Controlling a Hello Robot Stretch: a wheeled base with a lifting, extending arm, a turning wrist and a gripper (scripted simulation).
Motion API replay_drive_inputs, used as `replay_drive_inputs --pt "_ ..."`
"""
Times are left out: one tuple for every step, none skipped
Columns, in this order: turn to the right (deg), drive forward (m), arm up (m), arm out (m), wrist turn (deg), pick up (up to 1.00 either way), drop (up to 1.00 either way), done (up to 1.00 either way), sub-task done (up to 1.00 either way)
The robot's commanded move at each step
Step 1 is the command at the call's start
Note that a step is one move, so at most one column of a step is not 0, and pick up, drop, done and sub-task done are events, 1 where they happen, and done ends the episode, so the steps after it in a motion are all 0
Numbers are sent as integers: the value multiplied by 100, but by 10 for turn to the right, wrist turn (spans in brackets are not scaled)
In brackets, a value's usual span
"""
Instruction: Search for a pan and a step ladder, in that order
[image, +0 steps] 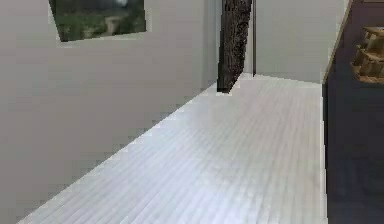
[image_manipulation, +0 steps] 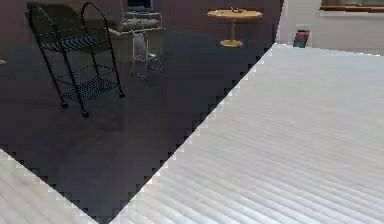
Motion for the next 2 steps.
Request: replay_drive_inputs --pt "-450 0 0 0 0 0 0 0 0" --pt "-450 0 0 0 0 0 0 0 0"
